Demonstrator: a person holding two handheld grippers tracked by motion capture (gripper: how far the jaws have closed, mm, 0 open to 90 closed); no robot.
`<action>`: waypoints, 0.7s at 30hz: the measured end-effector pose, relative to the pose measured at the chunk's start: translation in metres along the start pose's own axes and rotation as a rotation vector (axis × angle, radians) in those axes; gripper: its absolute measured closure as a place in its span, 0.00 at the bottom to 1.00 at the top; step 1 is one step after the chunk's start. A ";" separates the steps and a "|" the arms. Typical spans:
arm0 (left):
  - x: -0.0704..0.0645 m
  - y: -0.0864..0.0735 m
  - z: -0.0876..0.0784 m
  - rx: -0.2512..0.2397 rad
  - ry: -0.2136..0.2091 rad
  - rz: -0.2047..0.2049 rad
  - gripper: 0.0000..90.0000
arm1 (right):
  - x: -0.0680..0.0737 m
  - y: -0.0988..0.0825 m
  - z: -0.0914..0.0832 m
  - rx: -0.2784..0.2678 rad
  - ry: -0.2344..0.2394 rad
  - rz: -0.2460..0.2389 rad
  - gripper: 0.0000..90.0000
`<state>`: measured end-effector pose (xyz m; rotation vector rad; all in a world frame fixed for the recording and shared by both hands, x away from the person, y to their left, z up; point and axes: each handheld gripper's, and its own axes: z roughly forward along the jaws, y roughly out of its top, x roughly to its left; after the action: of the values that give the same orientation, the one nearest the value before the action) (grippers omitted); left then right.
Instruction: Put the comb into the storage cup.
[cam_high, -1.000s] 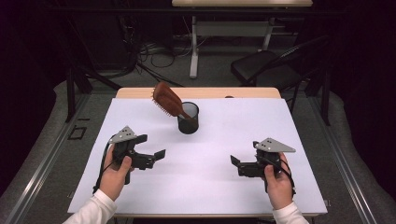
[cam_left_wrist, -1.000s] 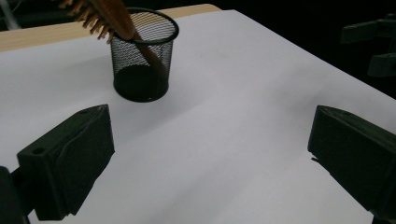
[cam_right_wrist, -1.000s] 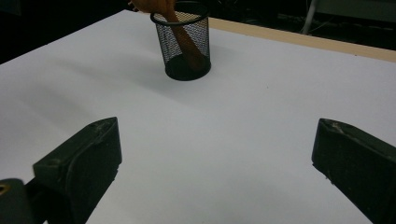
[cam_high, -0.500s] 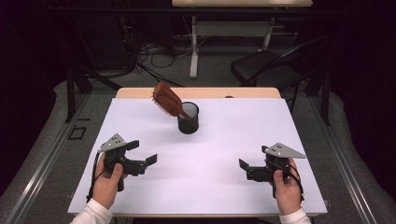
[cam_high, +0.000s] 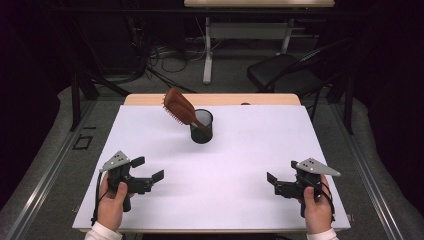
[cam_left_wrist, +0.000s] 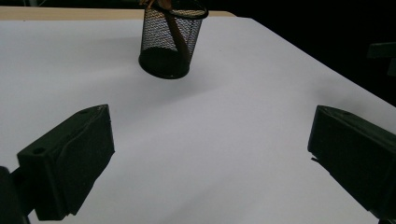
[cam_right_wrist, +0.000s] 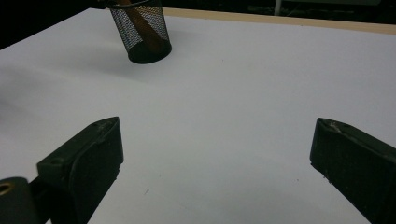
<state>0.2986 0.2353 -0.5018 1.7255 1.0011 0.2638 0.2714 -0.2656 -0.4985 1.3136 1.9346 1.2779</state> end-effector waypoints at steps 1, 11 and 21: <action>0.001 -0.001 0.000 0.006 0.004 -0.002 0.01 | 0.000 -0.001 0.000 -0.001 0.001 0.005 0.03; 0.010 -0.011 -0.002 0.002 0.031 -0.012 0.01 | -0.003 -0.010 0.005 0.010 -0.008 0.000 0.03; 0.018 -0.016 -0.007 -0.033 0.053 -0.020 0.01 | -0.007 -0.017 0.006 0.000 -0.036 0.004 0.01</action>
<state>0.2975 0.2541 -0.5176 1.6851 1.0464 0.3130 0.2719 -0.2712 -0.5172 1.3318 1.9080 1.2475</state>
